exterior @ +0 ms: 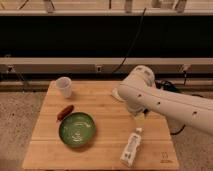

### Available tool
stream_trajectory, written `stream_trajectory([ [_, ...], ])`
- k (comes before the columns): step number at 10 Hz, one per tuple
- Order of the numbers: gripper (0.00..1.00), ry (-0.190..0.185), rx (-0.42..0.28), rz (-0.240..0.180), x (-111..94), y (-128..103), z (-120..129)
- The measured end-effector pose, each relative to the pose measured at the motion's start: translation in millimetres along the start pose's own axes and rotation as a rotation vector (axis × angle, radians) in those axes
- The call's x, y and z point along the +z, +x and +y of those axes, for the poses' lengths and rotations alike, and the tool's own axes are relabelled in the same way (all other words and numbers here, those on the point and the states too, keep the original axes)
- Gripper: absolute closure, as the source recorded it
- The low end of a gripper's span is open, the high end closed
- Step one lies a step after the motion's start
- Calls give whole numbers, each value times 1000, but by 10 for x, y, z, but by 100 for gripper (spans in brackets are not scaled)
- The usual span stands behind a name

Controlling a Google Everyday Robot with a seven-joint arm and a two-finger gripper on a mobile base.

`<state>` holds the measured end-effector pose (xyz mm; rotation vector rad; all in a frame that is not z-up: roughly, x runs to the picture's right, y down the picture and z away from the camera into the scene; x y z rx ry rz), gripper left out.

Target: Drag the ceramic bowl in a circle

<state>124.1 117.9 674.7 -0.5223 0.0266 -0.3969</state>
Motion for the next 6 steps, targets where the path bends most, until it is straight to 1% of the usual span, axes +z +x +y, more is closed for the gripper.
stream_trajectory([
  [1,20,1,-24,2,-6,-77,-13],
  [3,20,0,-66,8,-19,-144,5],
  [4,20,1,-95,10,-32,-243,-14],
  [6,20,5,-127,9,-30,-329,-36],
])
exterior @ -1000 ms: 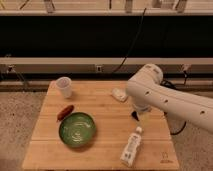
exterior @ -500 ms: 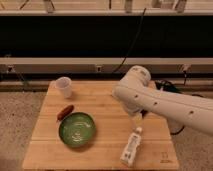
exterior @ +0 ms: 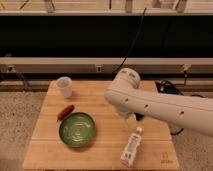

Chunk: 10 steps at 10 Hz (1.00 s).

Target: Drag the ceramic bowl in a circle

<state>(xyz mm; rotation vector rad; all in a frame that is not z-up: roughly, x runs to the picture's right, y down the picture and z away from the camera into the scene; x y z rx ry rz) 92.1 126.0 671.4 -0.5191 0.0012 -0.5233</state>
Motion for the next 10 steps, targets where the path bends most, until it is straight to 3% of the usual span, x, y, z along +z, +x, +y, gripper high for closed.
stream_trajectory([
  [10,20,45,-245,-19,61,-406,-123],
])
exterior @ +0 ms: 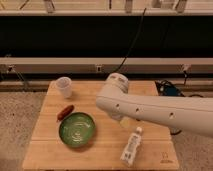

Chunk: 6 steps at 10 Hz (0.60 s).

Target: Drag the ceramic bowl in a circle

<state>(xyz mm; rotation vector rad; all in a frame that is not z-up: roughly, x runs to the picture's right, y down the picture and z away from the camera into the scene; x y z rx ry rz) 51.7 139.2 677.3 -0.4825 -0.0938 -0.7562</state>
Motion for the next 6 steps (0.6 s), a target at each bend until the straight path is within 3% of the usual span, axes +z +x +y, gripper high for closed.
stream_trajectory([
  [6,20,35,-118,-27,113,-182,-50],
])
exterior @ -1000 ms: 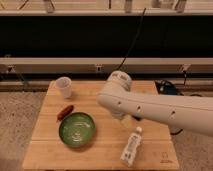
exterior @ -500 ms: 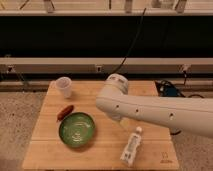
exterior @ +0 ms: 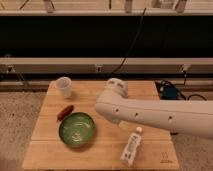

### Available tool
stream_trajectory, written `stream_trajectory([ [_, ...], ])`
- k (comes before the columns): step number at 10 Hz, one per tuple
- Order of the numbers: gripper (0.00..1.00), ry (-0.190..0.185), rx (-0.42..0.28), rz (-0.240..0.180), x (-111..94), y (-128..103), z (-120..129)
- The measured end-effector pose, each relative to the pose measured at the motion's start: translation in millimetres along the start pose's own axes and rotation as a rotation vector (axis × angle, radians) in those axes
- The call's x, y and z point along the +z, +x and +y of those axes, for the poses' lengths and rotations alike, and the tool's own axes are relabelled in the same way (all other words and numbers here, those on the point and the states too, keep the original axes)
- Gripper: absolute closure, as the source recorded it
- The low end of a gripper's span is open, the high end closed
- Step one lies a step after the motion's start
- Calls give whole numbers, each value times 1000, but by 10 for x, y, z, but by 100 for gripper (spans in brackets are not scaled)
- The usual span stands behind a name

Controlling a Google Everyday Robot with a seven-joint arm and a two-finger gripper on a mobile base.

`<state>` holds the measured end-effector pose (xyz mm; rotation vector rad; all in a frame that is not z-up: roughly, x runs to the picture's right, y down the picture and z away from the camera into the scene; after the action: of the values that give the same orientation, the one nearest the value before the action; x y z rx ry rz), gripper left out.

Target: Drag the ceramic bowl in a circle

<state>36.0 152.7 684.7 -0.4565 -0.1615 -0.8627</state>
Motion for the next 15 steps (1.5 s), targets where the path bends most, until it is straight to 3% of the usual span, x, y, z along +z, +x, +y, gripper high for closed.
stream_trajectory([
  [12,20,54,-190,-74,317,-529,-381],
  [15,20,58,-211,-86,407,-594,-365],
])
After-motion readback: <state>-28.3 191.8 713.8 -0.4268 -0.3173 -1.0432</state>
